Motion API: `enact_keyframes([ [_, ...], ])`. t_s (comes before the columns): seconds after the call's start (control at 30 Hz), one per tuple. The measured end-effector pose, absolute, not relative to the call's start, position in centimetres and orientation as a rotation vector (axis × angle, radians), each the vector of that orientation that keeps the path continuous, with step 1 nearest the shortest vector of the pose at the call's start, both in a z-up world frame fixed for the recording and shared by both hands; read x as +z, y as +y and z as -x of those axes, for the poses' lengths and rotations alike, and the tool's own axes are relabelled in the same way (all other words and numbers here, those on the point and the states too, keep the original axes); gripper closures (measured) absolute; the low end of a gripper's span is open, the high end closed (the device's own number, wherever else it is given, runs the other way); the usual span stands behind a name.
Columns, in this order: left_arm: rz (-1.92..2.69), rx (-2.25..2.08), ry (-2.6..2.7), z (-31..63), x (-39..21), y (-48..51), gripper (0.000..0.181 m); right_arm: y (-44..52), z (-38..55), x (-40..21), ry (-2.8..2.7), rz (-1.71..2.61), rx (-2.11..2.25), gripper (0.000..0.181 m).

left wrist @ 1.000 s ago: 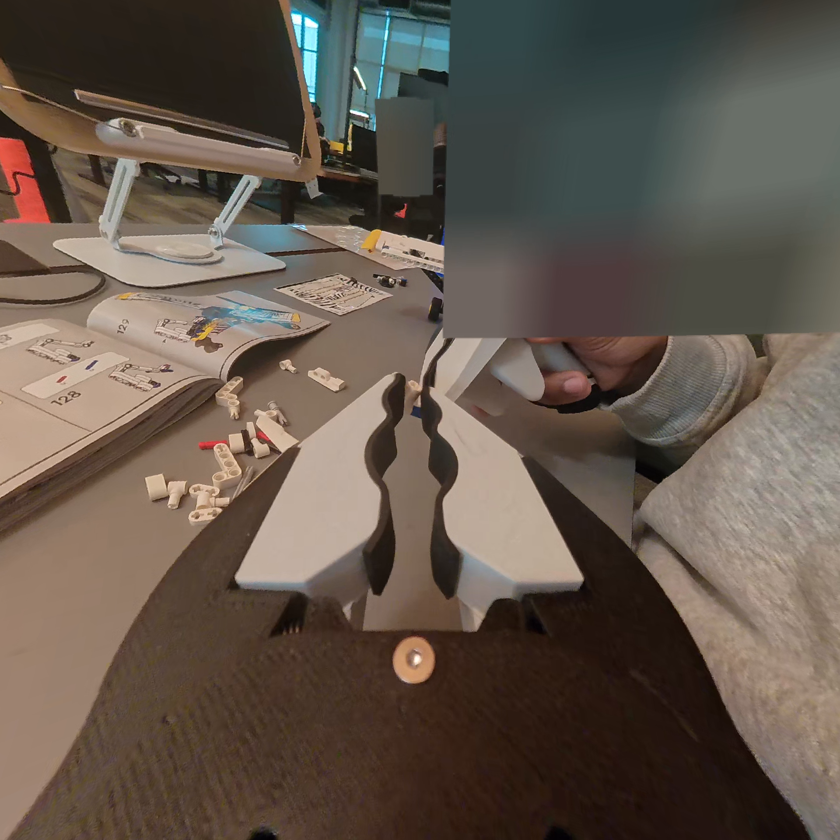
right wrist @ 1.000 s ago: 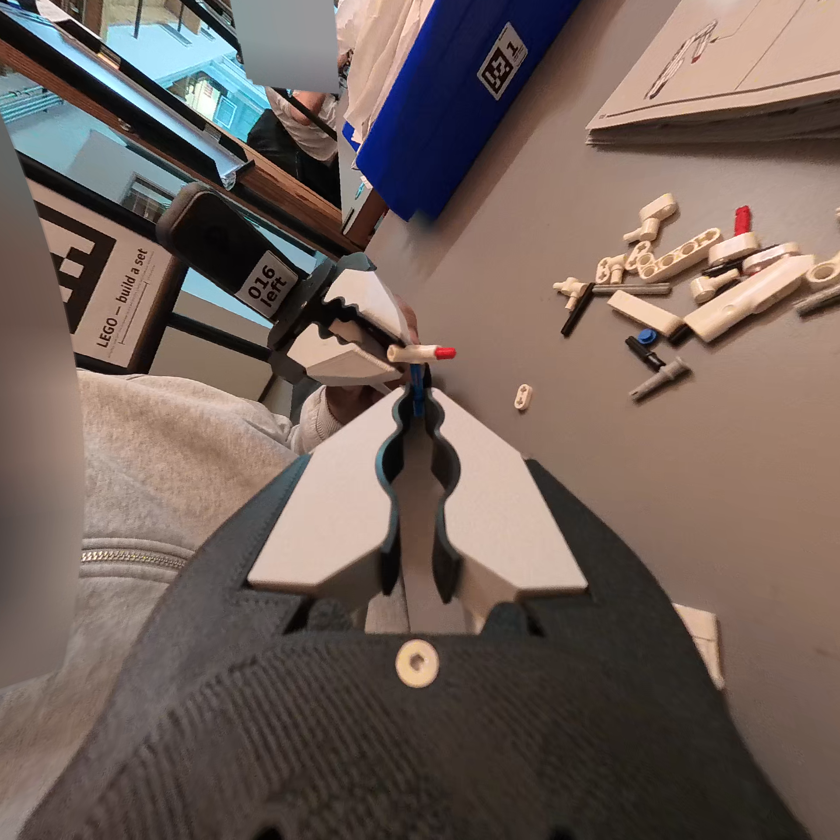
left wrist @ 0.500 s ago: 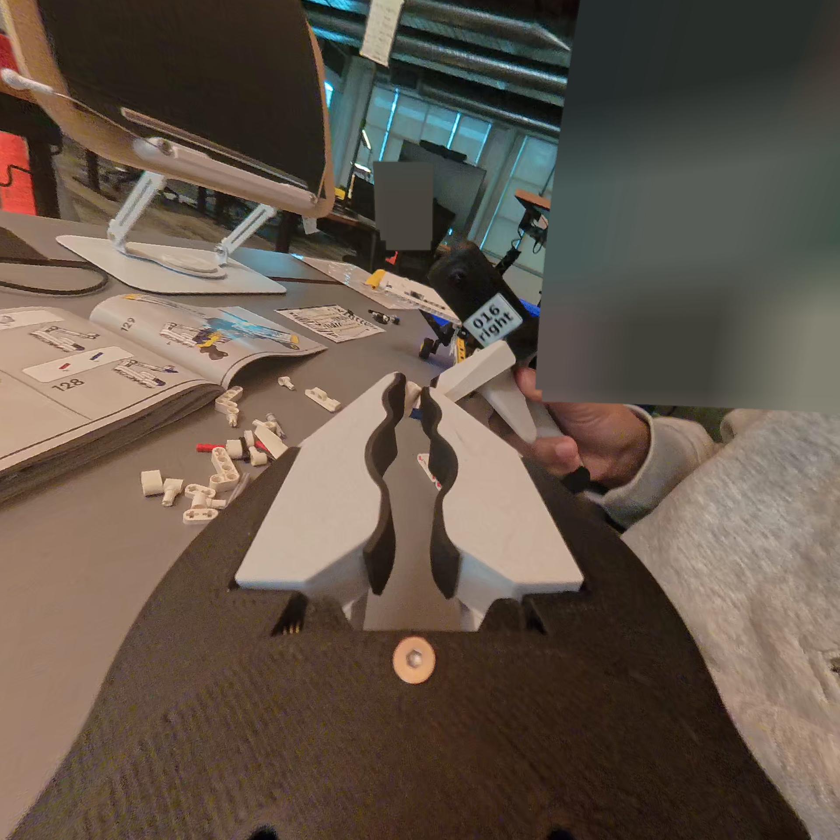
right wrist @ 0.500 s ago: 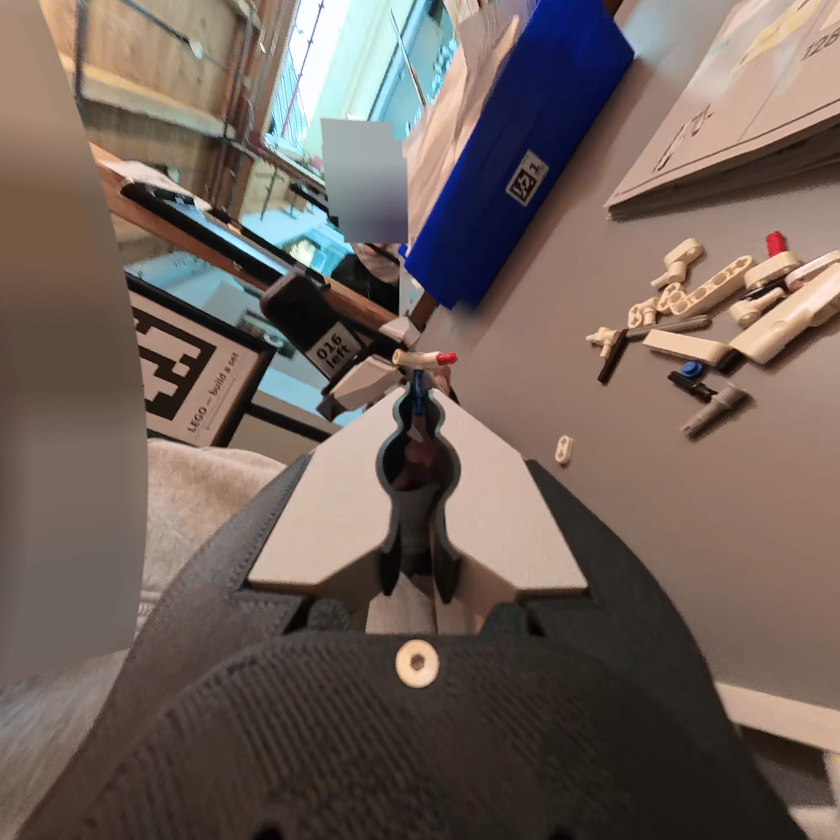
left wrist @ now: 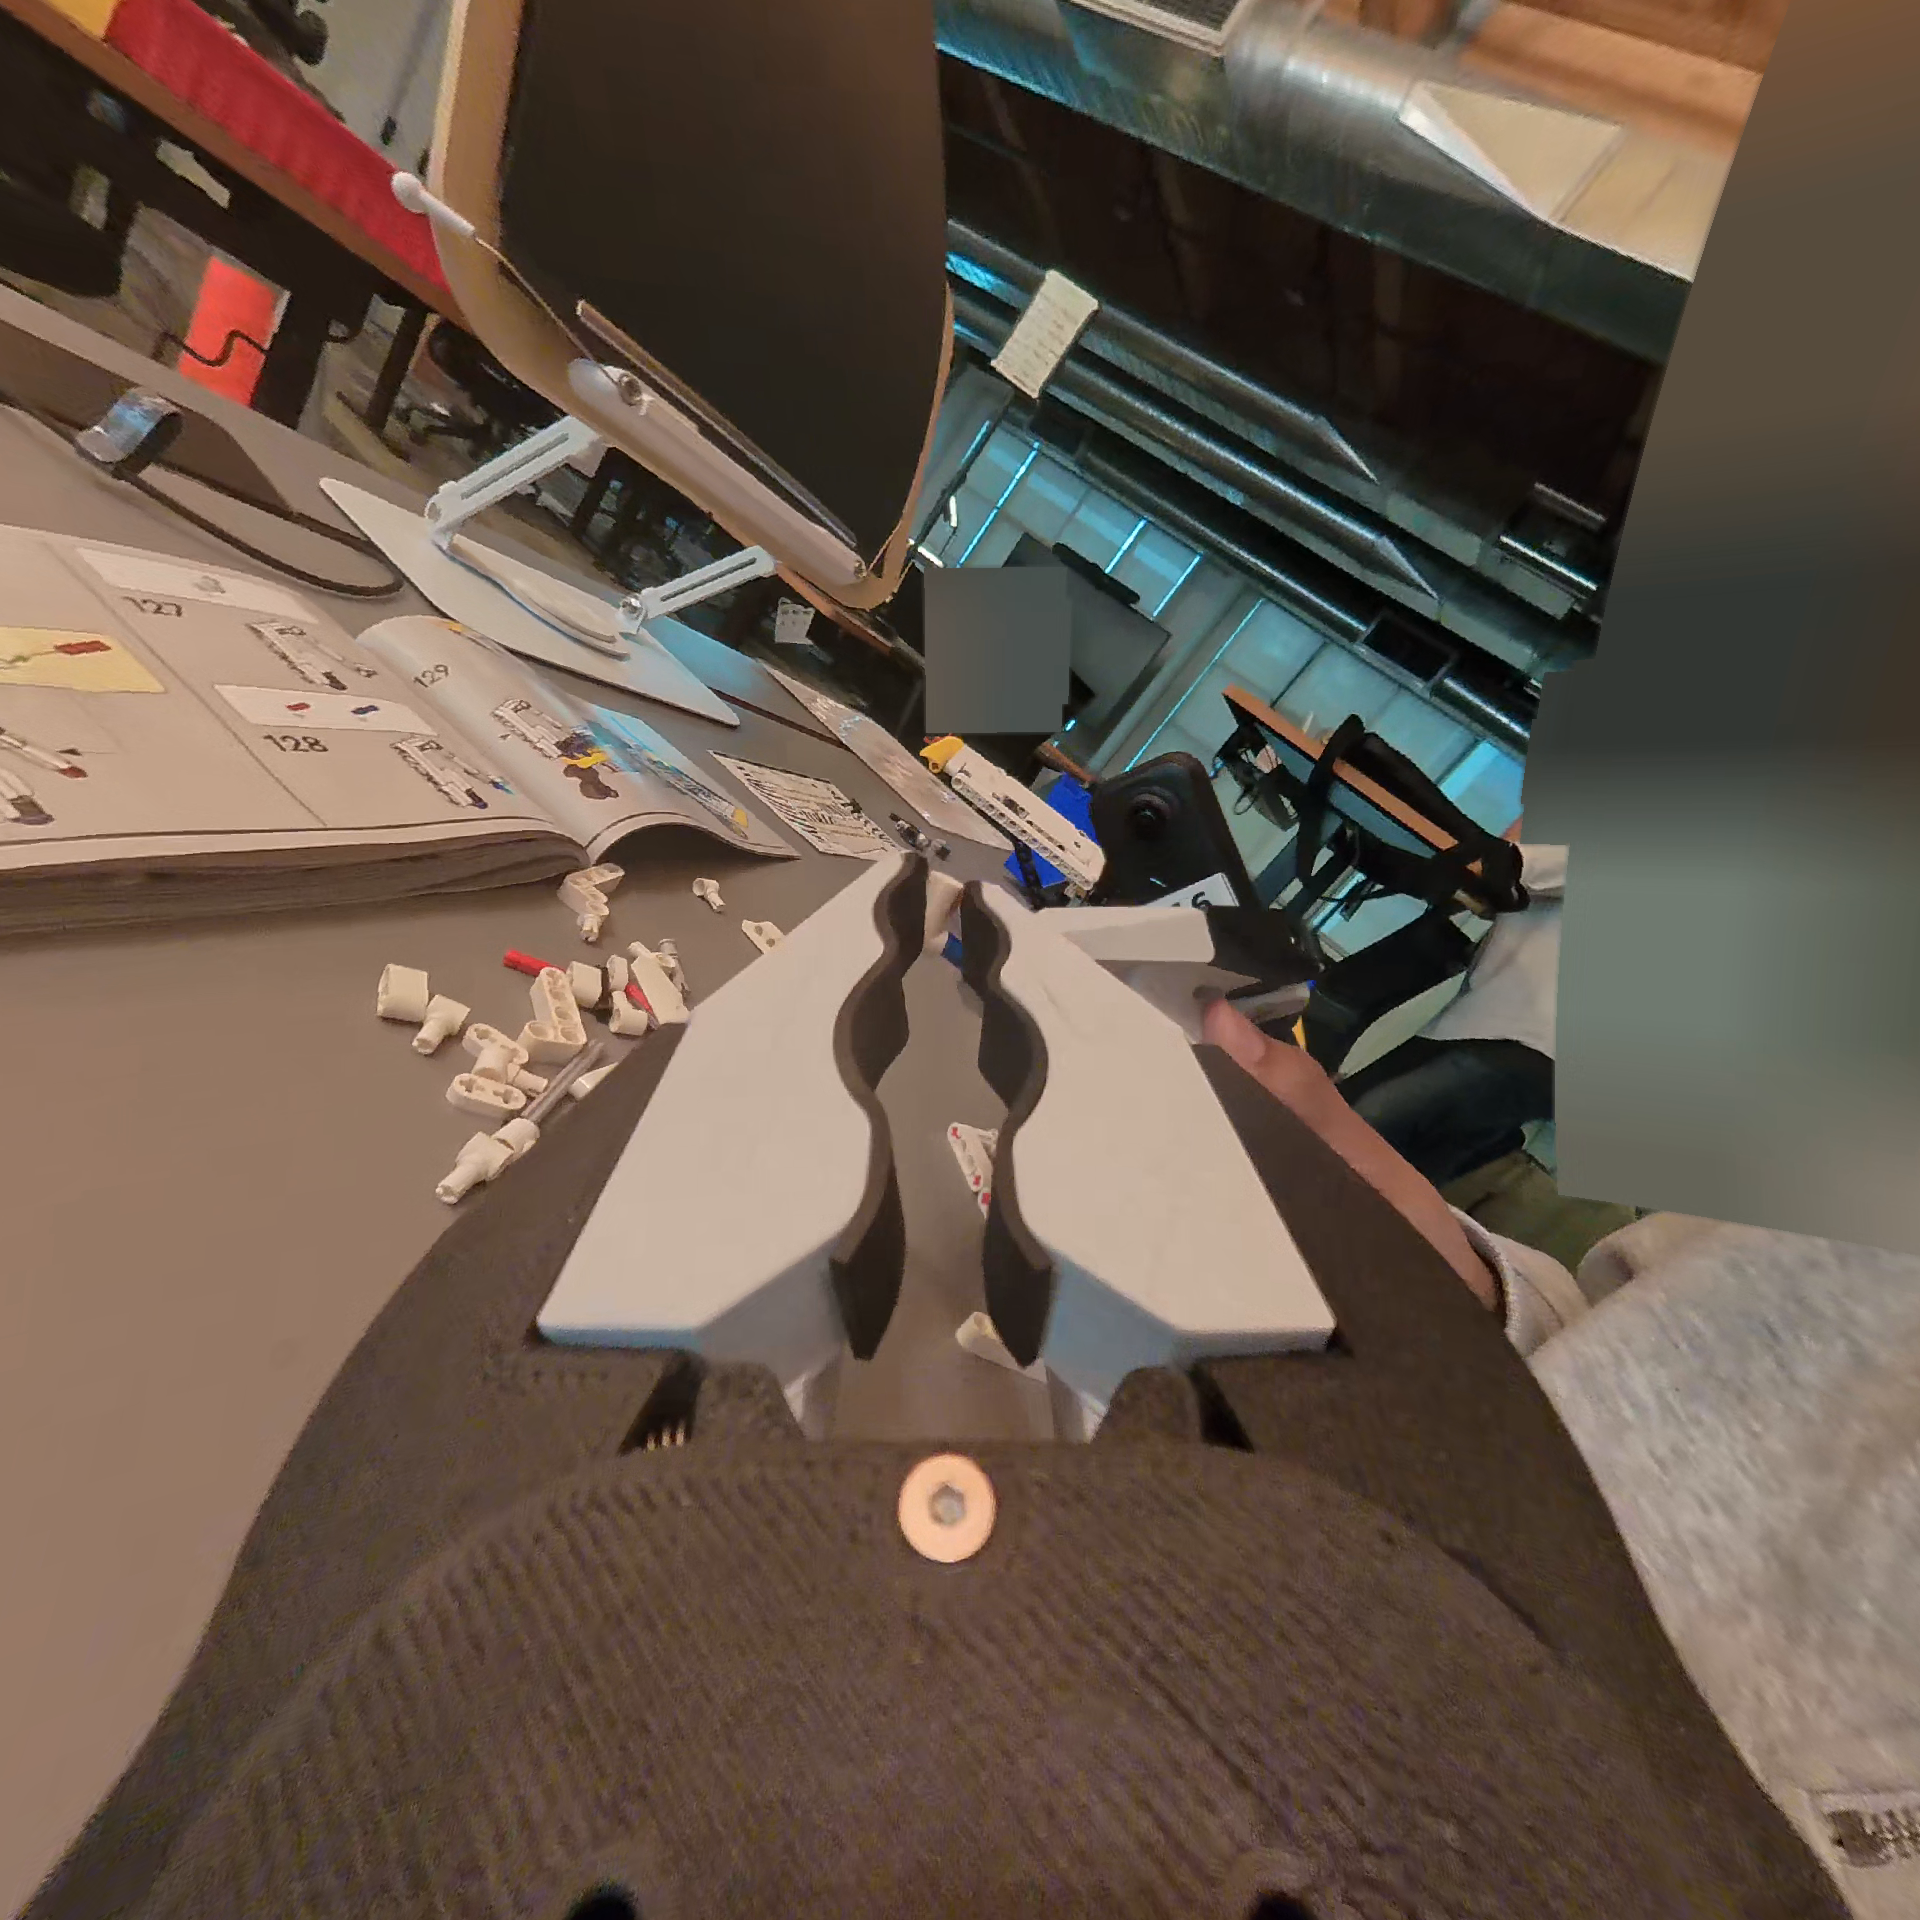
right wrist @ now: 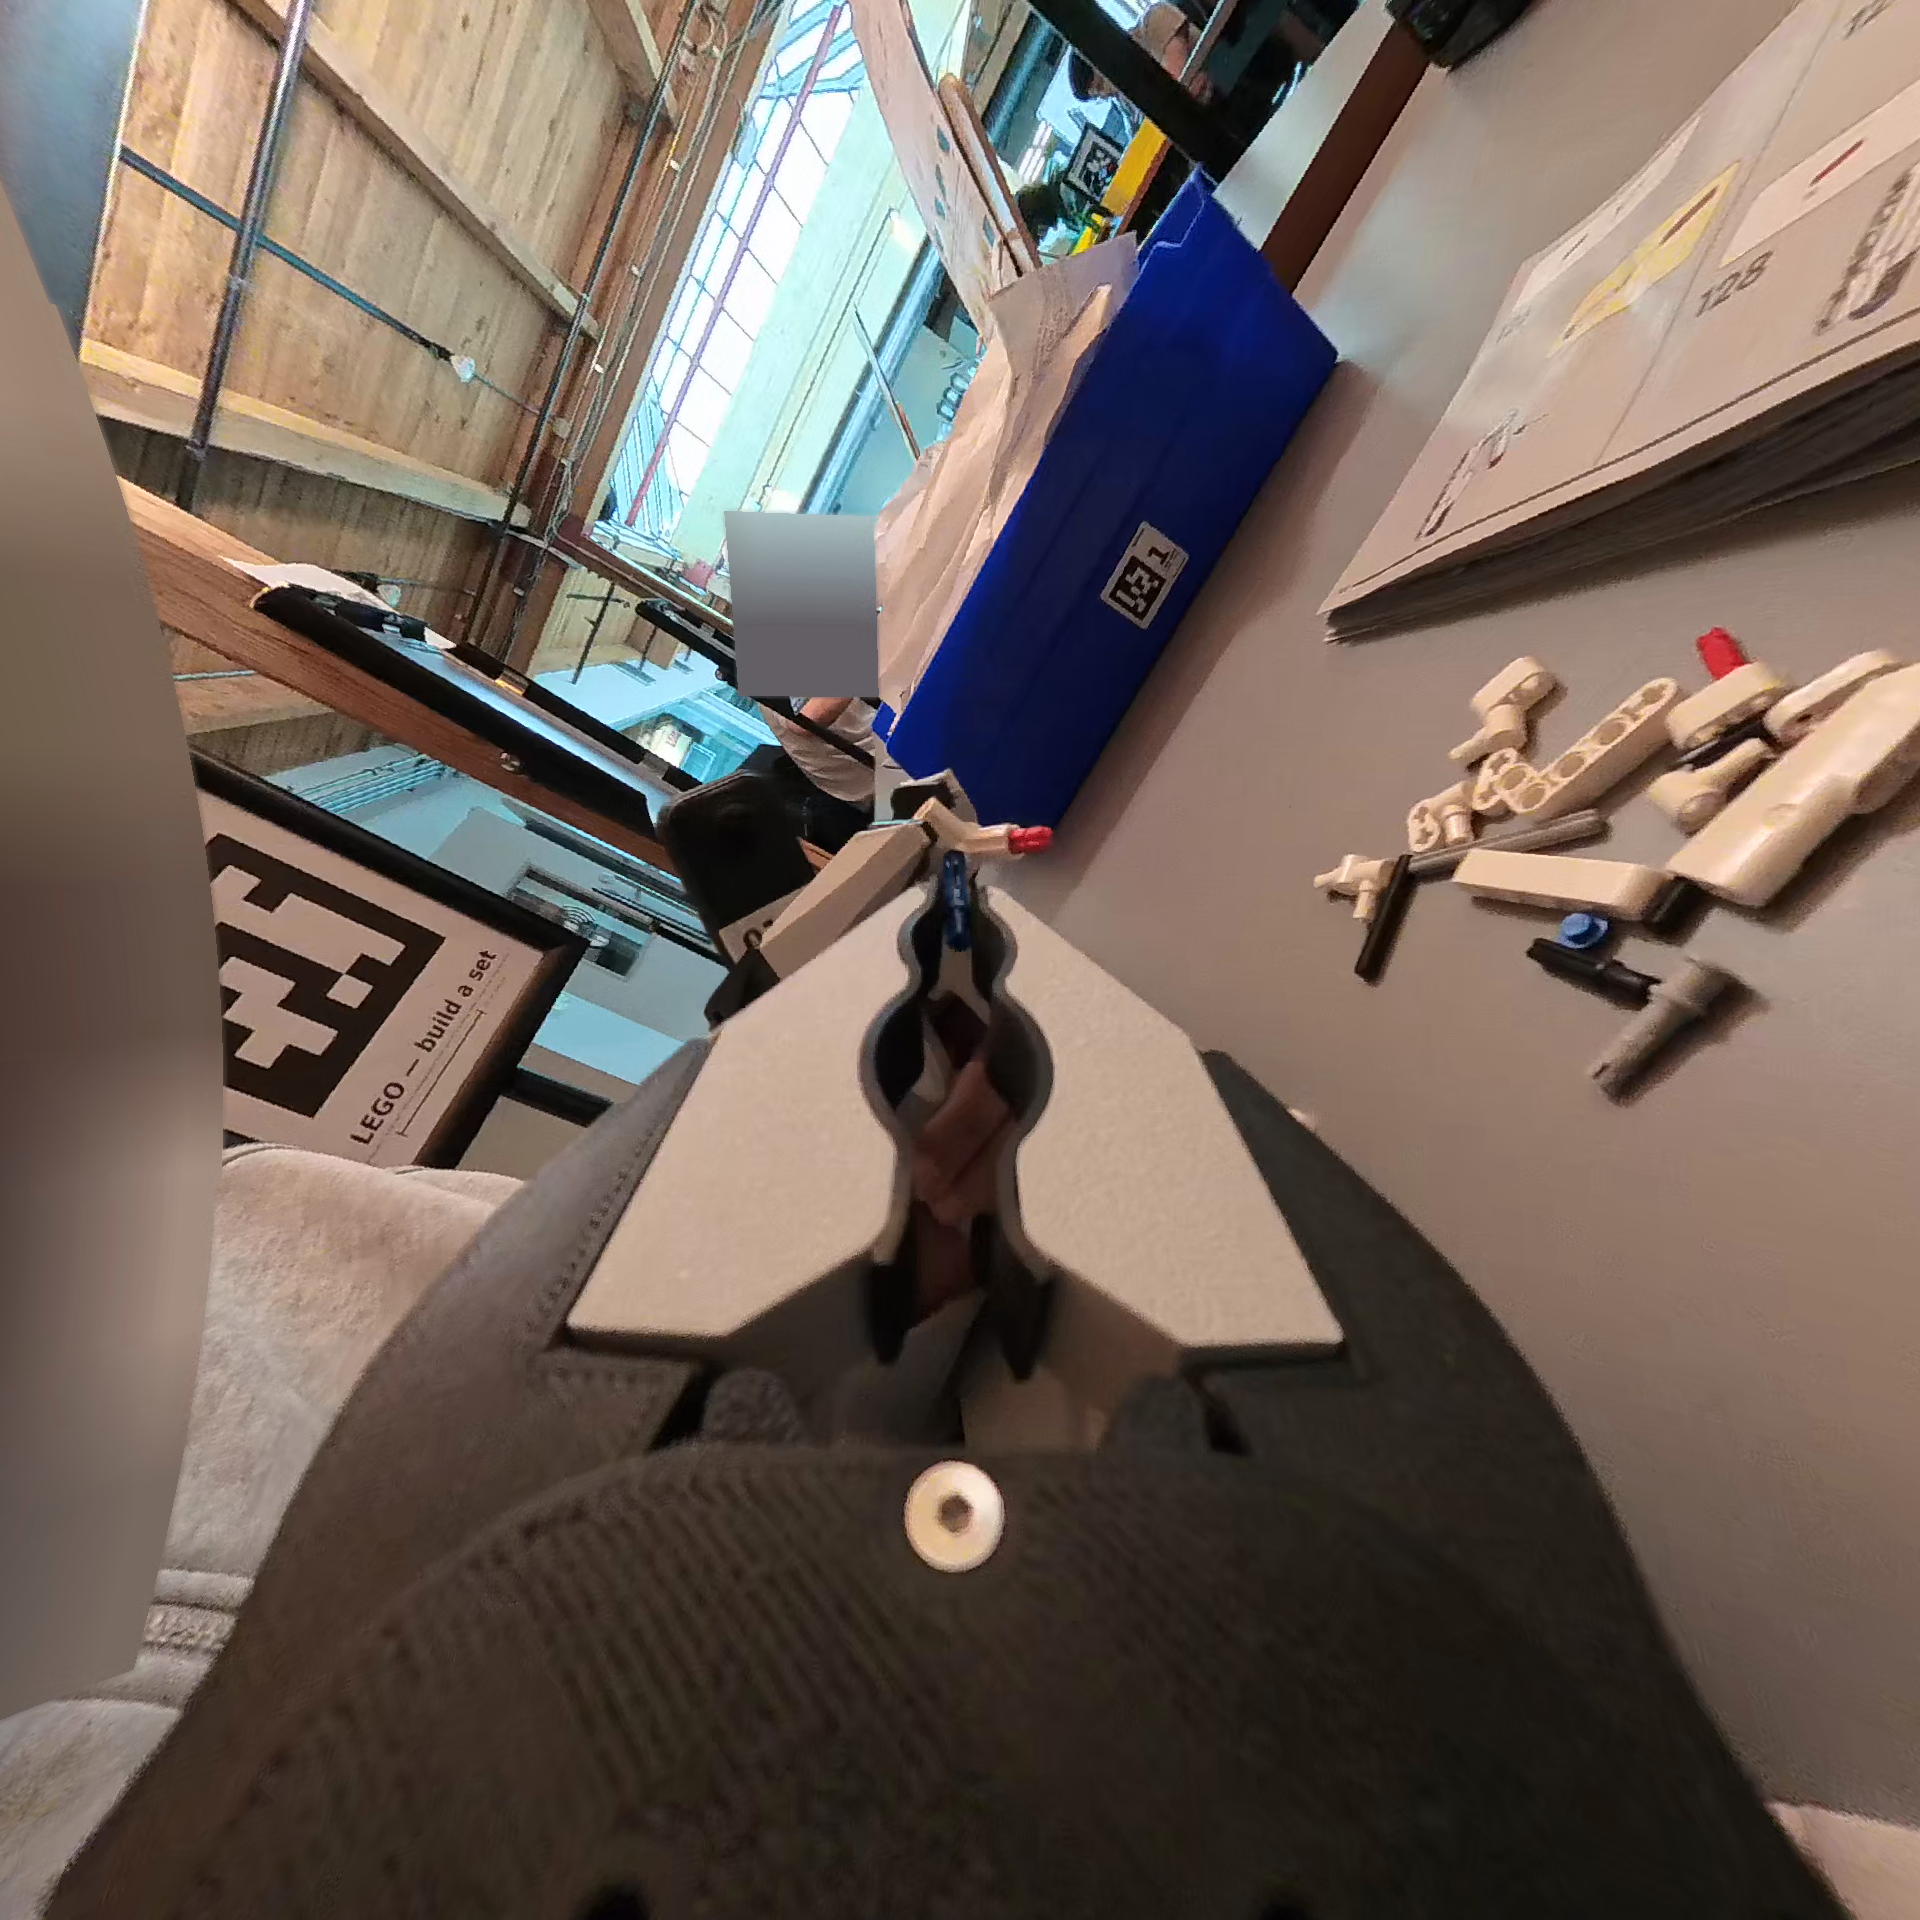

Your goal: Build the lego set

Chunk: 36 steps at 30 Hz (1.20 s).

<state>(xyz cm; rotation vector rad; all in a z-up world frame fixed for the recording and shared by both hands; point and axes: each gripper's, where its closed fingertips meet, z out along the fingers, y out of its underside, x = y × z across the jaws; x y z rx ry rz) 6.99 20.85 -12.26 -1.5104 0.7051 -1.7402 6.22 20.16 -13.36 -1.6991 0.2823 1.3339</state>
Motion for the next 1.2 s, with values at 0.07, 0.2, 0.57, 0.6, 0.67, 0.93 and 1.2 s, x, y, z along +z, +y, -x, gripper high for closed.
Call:
enact_keyframes([
  [0.07,1.515,-1.706,0.71,-7.0,-12.4,20.9,0.175,20.3,-6.2,-13.5,0.305,1.691,1.355,0.178],
  [0.2,1.498,-1.602,0.736,-7.0,-12.2,20.9,0.175,20.4,-6.1,-13.4,0.342,1.66,1.393,0.178],
  [0.57,1.484,-1.676,0.678,-6.9,-11.9,20.7,0.176,20.5,-6.2,-13.0,0.352,1.617,1.367,0.178],
  [0.6,1.486,-1.691,0.674,-6.9,-11.9,20.7,0.176,20.5,-6.3,-13.0,0.349,1.62,1.356,0.178],
  [0.67,1.484,-1.744,0.642,-6.9,-11.8,20.7,0.175,20.4,-6.3,-13.0,0.333,1.624,1.335,0.178],
  [0.93,1.53,-1.936,0.559,-7.2,-12.4,20.9,0.175,20.2,-6.6,-13.4,0.242,1.694,1.155,0.178],
  [1.2,1.63,-2.041,0.607,-8.2,-13.6,20.0,0.175,19.8,-8.7,-14.8,0.242,1.771,1.023,0.178],
])
